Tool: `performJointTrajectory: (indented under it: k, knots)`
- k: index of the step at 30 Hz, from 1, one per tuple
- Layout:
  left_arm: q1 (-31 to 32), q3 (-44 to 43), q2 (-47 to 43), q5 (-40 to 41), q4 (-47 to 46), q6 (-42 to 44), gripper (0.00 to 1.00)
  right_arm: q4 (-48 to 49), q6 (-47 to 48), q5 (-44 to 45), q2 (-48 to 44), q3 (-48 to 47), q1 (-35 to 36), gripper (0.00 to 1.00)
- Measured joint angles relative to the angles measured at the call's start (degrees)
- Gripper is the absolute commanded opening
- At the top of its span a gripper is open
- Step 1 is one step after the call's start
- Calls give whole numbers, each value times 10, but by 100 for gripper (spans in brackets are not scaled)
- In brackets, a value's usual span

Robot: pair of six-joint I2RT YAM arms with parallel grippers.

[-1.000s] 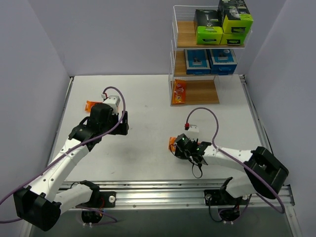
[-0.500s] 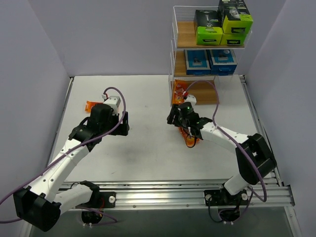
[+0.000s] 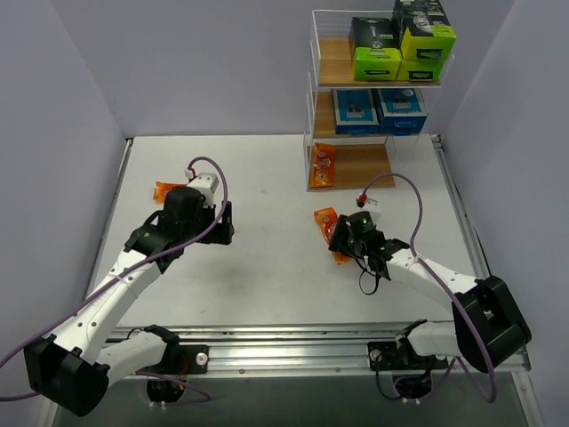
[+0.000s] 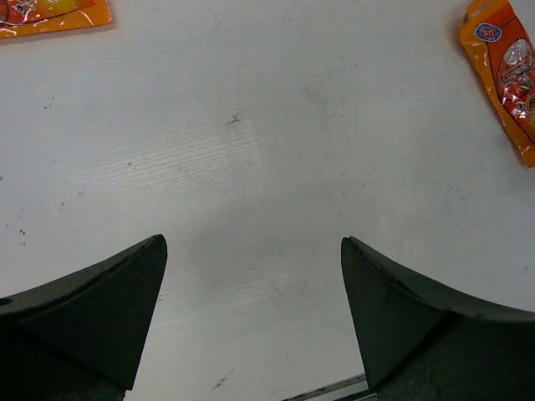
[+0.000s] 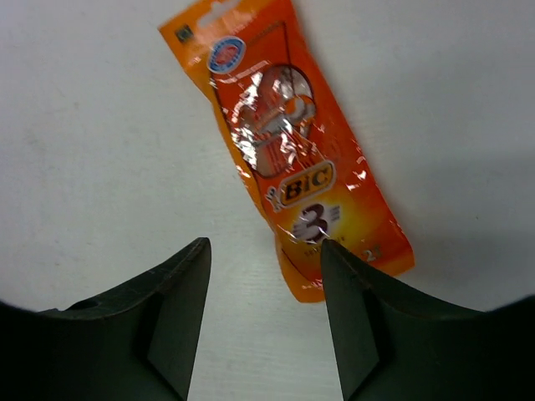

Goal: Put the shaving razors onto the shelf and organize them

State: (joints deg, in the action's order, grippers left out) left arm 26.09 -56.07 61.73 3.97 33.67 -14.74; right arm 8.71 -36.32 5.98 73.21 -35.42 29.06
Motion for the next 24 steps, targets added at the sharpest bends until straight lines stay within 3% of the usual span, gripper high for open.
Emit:
performJointTrajectory:
  k: [5, 24]
  knots:
    - [3, 0, 0, 0, 0, 0, 94, -7, -13, 8, 1, 45, 0, 57]
    - [5, 0, 7, 0, 0, 1, 94, 43, -21, 37, 68, 49, -1, 56]
